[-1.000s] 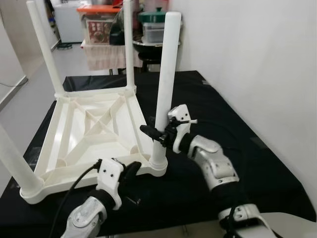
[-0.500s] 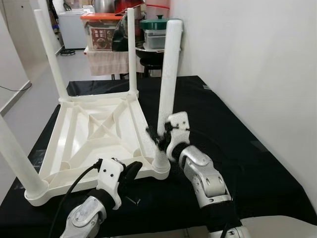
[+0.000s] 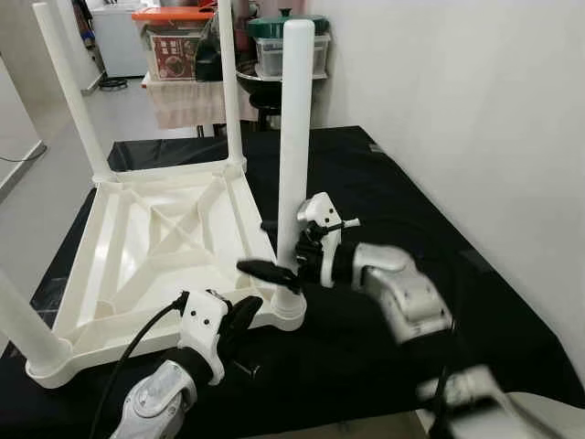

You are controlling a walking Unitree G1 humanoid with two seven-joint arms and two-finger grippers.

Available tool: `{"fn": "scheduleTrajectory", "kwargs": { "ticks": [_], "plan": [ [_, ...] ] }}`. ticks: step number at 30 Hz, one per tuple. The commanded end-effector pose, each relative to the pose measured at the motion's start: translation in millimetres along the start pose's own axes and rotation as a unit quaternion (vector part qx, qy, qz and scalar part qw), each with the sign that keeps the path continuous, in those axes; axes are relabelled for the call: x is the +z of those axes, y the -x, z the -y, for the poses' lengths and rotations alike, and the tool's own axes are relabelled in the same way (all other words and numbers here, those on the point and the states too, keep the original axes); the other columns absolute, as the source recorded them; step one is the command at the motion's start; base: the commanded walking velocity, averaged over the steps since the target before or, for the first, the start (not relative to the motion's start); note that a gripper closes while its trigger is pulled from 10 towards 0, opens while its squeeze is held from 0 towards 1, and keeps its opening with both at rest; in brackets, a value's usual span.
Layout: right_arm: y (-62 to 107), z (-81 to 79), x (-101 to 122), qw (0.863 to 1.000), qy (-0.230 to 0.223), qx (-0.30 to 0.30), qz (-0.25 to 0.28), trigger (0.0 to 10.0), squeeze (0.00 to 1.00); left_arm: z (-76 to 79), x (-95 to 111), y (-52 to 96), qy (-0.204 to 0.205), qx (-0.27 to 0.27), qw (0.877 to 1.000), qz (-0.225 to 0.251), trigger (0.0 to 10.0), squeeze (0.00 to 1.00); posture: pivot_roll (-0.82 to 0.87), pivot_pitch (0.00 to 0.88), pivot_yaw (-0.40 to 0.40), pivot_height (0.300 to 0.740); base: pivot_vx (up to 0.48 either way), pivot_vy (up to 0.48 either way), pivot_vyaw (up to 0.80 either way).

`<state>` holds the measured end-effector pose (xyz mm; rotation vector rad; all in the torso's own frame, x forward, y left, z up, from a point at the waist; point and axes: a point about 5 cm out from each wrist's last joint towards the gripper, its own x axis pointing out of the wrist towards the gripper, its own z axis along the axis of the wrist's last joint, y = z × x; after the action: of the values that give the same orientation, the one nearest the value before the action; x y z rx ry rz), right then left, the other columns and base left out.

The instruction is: Building children table

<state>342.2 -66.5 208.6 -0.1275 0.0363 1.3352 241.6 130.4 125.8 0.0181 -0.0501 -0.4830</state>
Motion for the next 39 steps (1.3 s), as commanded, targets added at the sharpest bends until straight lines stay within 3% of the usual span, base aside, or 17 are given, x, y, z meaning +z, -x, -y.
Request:
{"fn": "scheduleTrajectory", "kwargs": {
  "ticks": [1,3,4,5,8,13,17,20,22,23,24,25,27,29,37,38,39],
  "plan": [
    [-9.3,-3.6,-1,0.999,0.006,0.037,-0.007,10.0,0.00,0.1,-2,0.9,0.001,-0.002,1.000,-0.006,10.0,0.00,0.04,0.000,-0.058,0.740,0.000,0.000,0.00],
    [-15.0,3.5,0,0.999,0.002,0.032,-0.016,10.0,0.00,0.5,-3,1.6,0.001,-0.002,1.000,-0.007,10.0,0.00,0.05,0.000,-0.056,0.740,0.000,0.000,0.00],
    [-16.4,4.9,0,0.999,0.000,0.032,-0.018,0.1,0.00,0.6,-3,1.9,0.001,-0.002,1.000,-0.008,10.0,0.00,0.05,0.000,-0.056,0.740,0.000,0.000,0.00],
    [-18.7,4.7,0,0.999,-0.007,0.044,-0.018,0.0,0.00,1.0,-3,2.0,0.001,-0.003,1.000,-0.008,10.0,0.00,0.05,0.000,-0.056,0.740,0.000,0.000,0.00],
    [-21.3,0.3,-5,0.996,-0.023,0.082,-0.013,0.0,0.00,2.2,-4,2.5,0.000,-0.004,1.000,-0.010,10.0,0.00,0.05,0.000,-0.056,0.740,0.000,0.000,0.00],
    [-20.7,2.1,-12,0.998,-0.023,0.059,-0.023,0.0,0.00,2.8,-4,2.7,0.000,-0.004,1.000,-0.010,10.0,0.00,0.05,0.000,-0.056,0.740,0.000,0.000,0.00],
    [-13.7,5.9,-26,0.999,-0.020,-0.014,-0.035,0.0,0.00,3.5,-3,2.9,0.001,-0.004,1.000,-0.009,10.0,0.00,0.05,0.000,-0.059,0.740,0.000,0.000,0.00],
    [-13.6,2.3,-46,0.987,-0.063,-0.141,-0.040,0.0,0.00,3.6,-4,3.0,0.002,-0.003,1.000,-0.009,10.0,0.00,0.04,0.000,-0.069,0.740,0.000,0.000,0.00],
    [-13.6,2.3,-46,0.987,-0.063,-0.141,-0.040,0.0,0.00,3.6,-4,3.0,0.002,-0.003,1.000,-0.009,10.0,0.00,0.04,0.000,-0.069,0.740,0.000,0.000,0.00],
    [-13.9,-0.1,-56,0.958,-0.105,-0.265,-0.032,0.0,0.00,3.4,-3,2.9,0.002,-0.003,1.000,-0.008,10.0,0.00,0.05,0.000,-0.070,0.740,0.000,0.000,0.00],
    [-13.9,-0.1,-56,0.958,-0.105,-0.265,-0.032,0.0,0.00,3.4,-3,2.9,0.002,-0.003,1.000,-0.008,10.0,0.00,0.05,0.000,-0.070,0.740,0.000,0.000,0.00],
    [-14.3,-14.2,-67,0.934,-0.137,-0.327,-0.037,0.0,0.00,2.8,-3,3.1,0.002,-0.003,1.000,-0.009,10.0,0.00,0.04,0.000,-0.063,0.740,0.000,0.000,0.00],
    [-15.0,-25.1,-71,0.924,-0.141,-0.354,-0.042,0.0,0.00,2.6,-4,2.8,0.002,-0.003,1.000,-0.009,10.0,0.00,0.03,0.000,-0.061,0.740,0.000,0.000,0.00],
    [-14.4,-26.4,-72,0.917,-0.146,-0.370,-0.040,0.0,0.00,2.5,-4,2.2,0.003,-0.005,1.000,-0.010,10.0,0.00,0.02,0.000,-0.054,0.740,0.000,0.000,0.00],
    [-21.0,-26.5,-72,0.925,-0.128,-0.352,-0.056,0.0,0.00,4.5,-5,0.3,0.003,-0.004,1.000,-0.008,10.0,0.00,0.03,0.000,-0.066,0.740,0.000,0.000,0.00],
    [-22.1,-25.5,-69,0.927,-0.126,-0.350,-0.053,10.0,0.00,4.4,-4,0.4,0.003,-0.002,1.000,-0.008,10.0,0.00,0.03,0.000,-0.063,0.740,0.000,0.000,0.00],
    [-23.8,-26.1,-63,0.932,-0.120,-0.339,-0.046,10.0,0.17,4.0,-4,0.7,0.003,-0.002,1.000,-0.007,10.0,0.00,0.03,0.000,-0.061,0.740,0.000,0.000,0.00]
  ]
}}
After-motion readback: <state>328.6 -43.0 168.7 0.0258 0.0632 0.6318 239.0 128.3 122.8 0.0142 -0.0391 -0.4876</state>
